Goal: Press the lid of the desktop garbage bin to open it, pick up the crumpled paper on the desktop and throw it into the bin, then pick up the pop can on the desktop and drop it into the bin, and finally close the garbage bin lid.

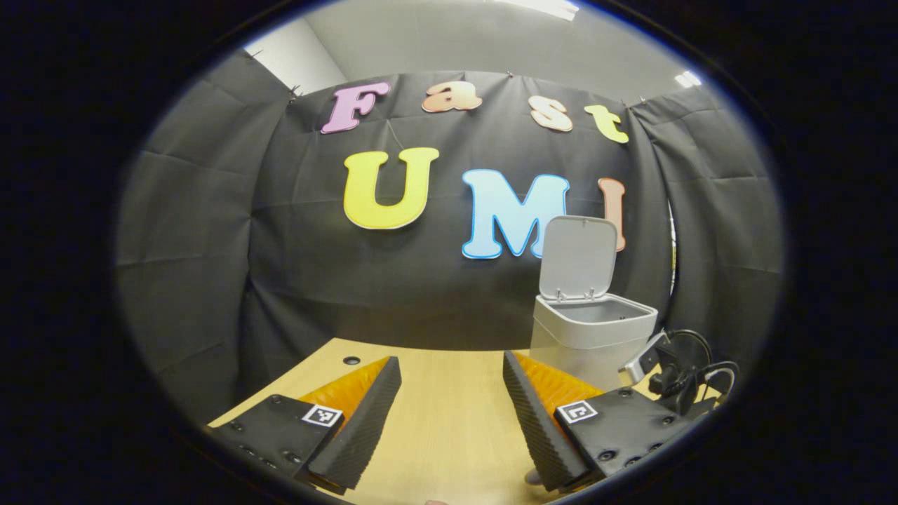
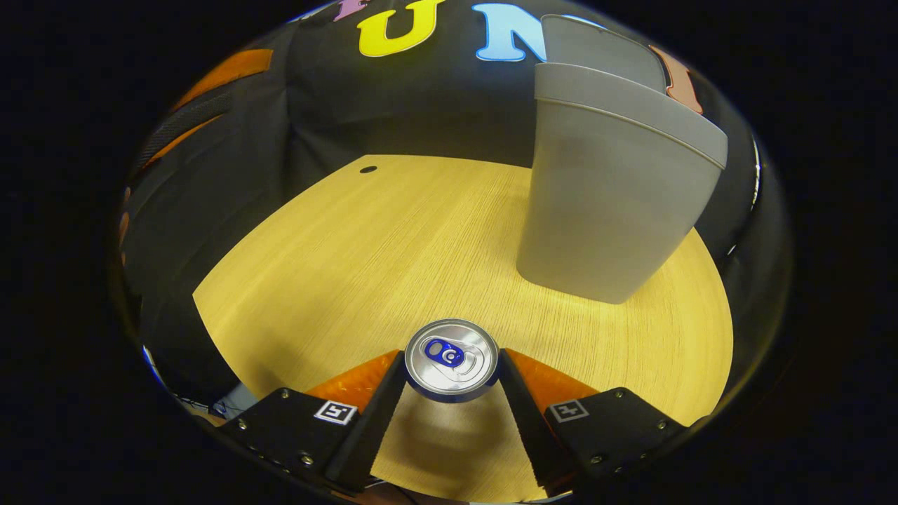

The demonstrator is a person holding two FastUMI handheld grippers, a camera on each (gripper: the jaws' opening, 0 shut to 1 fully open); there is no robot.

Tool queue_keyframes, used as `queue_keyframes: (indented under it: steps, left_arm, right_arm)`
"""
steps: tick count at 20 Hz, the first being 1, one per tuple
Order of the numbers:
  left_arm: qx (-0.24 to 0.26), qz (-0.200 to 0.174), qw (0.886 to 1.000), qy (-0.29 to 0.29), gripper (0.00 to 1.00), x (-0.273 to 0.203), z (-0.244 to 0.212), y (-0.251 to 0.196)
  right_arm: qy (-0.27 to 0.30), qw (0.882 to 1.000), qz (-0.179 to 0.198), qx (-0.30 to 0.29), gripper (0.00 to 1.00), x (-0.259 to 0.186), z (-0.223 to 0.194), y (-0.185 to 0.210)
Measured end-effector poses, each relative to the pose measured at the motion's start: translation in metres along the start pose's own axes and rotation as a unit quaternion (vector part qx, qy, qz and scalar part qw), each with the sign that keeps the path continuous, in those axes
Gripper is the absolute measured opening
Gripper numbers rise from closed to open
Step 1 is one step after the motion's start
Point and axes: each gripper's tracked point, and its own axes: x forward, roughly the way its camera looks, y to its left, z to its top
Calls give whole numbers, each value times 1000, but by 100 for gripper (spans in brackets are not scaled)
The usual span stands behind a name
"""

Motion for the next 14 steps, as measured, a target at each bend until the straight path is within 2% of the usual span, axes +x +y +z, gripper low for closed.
queue_keyframes:
  steps: [1,2,8,14]
  left_arm:
    - [-2,0,1000,0,96,1,1,0]
    - [-4,-1,1000,1,96,1,-1,-1]
    - [-10,-2,1000,4,95,1,-3,-5]
    - [-13,-8,1000,3,95,1,-3,-11]
  right_arm:
    - [-7,1000,-2,4,81,-3,3,-2]
    - [-13,1000,-3,8,84,-7,7,-4]
    - [-49,998,-11,28,84,-34,29,-18]
    - [-115,992,-37,16,84,-74,73,-38]
